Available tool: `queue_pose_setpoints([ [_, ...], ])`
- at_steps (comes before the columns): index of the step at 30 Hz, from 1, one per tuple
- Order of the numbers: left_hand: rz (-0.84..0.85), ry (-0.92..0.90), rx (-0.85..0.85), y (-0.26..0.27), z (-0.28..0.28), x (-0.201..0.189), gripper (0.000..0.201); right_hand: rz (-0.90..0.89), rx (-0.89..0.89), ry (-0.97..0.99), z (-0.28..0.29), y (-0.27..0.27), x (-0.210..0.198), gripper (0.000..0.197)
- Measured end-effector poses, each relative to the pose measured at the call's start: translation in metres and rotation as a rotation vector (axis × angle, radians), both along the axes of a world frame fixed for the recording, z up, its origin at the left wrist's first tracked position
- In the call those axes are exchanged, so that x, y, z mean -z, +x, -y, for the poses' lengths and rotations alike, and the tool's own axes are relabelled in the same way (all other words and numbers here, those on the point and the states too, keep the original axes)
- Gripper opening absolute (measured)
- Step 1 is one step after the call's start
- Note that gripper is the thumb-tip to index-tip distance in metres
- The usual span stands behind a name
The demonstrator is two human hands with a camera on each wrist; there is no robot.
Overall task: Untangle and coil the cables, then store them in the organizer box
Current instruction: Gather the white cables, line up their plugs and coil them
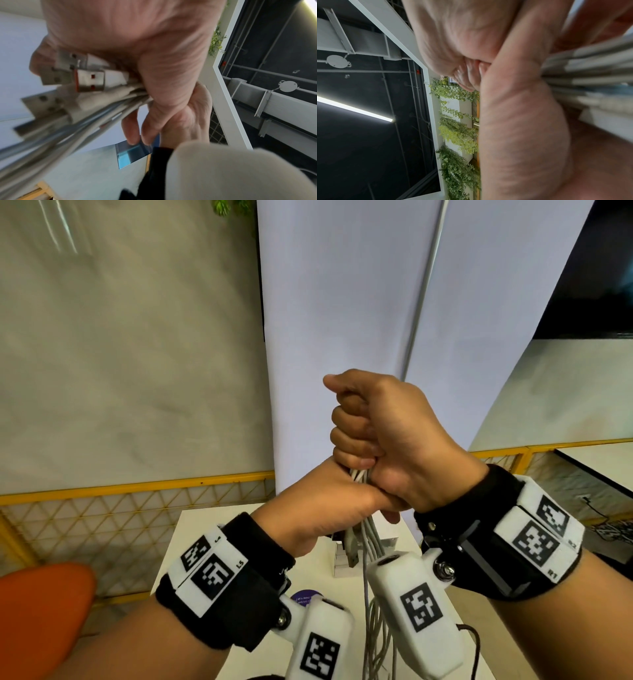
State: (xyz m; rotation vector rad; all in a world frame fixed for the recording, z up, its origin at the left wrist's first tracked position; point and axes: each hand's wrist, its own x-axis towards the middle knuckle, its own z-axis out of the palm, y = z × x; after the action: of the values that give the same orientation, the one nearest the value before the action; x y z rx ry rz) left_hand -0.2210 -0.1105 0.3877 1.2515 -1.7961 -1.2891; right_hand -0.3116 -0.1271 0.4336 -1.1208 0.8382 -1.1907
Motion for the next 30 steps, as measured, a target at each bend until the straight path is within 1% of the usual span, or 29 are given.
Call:
queue_pose_setpoints([
  [3,0.028,-0.024,0.014,-0.001,0.002,-0.001,0.039,-0.021,0.0,-0.013,0.0,0.0,-0.003,0.055],
  [6,0.056,-0.012,0.023,-0.005,0.001,0.0,0.058,-0.046,0.007,-0.034,0.001,-0.001,-0.005,0.054],
  [7,0.048,-0.004,0.033,-0.006,0.0,0.0,0.061,-0.051,0.005,-0.037,0.002,-0.001,-0.005,0.054],
  [9,0.005,0.011,0.037,-0.007,-0.003,-0.002,0.058,-0.05,-0.015,-0.037,0.004,-0.002,-0.005,0.053],
  [12,-0.061,0.044,-0.025,-0.007,-0.001,-0.002,0.033,-0.057,-0.066,-0.043,0.006,-0.005,-0.006,0.053],
  [13,-0.07,0.053,-0.042,-0.007,0.0,-0.002,0.026,-0.061,-0.075,-0.049,0.007,-0.006,-0.007,0.054],
  [14,-0.08,0.059,-0.054,-0.008,0.001,-0.001,0.024,-0.067,-0.078,-0.064,0.007,-0.007,-0.007,0.053],
  [15,-0.094,0.059,-0.059,-0.009,0.003,-0.001,0.027,-0.084,-0.076,-0.092,0.007,-0.008,-0.008,0.051],
  [17,-0.12,0.056,-0.052,-0.009,0.005,-0.001,0.038,-0.152,-0.068,-0.175,0.006,-0.012,-0.01,0.044],
  [19,-0.122,0.061,-0.046,-0.008,0.007,0.0,0.047,-0.249,-0.038,-0.259,0.007,-0.016,-0.01,0.037],
  [20,-0.12,0.06,-0.041,-0.006,0.008,0.001,0.052,-0.307,-0.002,-0.299,0.01,-0.019,-0.009,0.037],
  [21,-0.123,0.05,-0.04,-0.004,0.01,0.002,0.057,-0.352,0.043,-0.334,0.012,-0.023,-0.007,0.039],
  [23,-0.157,0.012,-0.065,0.002,0.015,0.005,0.064,-0.375,0.132,-0.367,0.017,-0.031,0.002,0.043],
  [26,-0.237,-0.038,-0.135,0.012,0.023,0.005,0.068,-0.351,0.206,-0.277,0.019,-0.039,0.03,0.059],
  [28,-0.276,-0.043,-0.168,0.019,0.029,0.005,0.067,-0.368,0.163,-0.171,0.015,-0.04,0.058,0.077],
  [29,-0.292,-0.035,-0.178,0.021,0.032,0.006,0.065,-0.378,0.112,-0.123,0.011,-0.04,0.072,0.085],
  [30,-0.309,-0.018,-0.185,0.024,0.035,0.006,0.063,-0.383,0.046,-0.08,0.007,-0.039,0.084,0.088],
])
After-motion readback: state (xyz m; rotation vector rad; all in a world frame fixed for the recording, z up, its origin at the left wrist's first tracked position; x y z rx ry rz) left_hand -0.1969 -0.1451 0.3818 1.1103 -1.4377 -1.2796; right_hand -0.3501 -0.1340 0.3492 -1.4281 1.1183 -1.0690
